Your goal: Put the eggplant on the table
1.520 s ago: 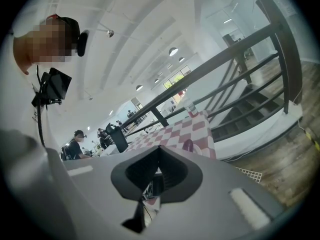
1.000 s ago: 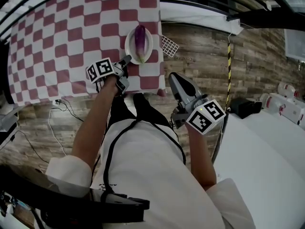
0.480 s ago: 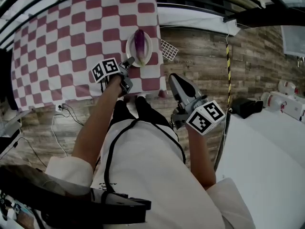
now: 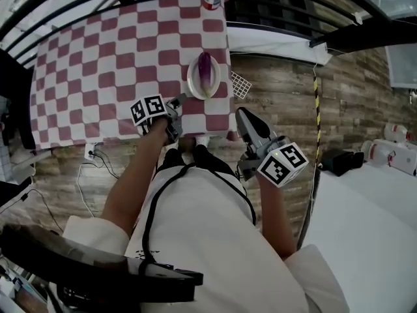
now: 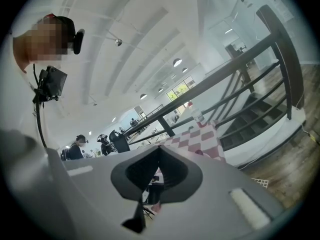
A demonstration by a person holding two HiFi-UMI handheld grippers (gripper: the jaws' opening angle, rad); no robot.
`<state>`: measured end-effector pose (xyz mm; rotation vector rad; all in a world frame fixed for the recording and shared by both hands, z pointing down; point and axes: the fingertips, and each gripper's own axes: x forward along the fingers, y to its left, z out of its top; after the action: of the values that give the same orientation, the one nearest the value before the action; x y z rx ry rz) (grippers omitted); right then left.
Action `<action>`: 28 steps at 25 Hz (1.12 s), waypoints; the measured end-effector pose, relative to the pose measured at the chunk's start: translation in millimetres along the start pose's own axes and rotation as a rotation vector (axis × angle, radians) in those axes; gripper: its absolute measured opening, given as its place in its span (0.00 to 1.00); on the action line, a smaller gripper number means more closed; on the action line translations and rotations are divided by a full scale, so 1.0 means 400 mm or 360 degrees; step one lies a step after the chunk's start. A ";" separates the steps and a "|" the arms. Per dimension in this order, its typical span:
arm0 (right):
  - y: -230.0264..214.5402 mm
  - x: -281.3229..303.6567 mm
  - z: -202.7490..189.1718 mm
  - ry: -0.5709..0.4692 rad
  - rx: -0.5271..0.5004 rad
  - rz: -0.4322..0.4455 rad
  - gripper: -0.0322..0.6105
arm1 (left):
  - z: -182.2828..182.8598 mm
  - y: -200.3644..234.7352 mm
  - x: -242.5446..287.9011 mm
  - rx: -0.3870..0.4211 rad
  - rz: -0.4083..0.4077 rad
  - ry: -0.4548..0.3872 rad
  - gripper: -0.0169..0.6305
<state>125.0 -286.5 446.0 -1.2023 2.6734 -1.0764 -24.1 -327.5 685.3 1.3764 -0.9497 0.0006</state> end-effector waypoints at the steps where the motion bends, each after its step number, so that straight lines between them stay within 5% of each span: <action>1: 0.008 0.001 -0.002 -0.0001 -0.0006 0.0006 0.06 | 0.003 -0.002 -0.013 0.0016 -0.0008 -0.0006 0.25; 28: 0.145 0.036 -0.010 -0.0012 -0.0146 0.0145 0.06 | 0.059 -0.175 -0.417 0.0559 -0.0182 -0.0293 0.05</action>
<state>75.7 -266.7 418.0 -1.0822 2.7697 -0.9449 -109.0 -278.7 531.3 1.7776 -1.0564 -0.0486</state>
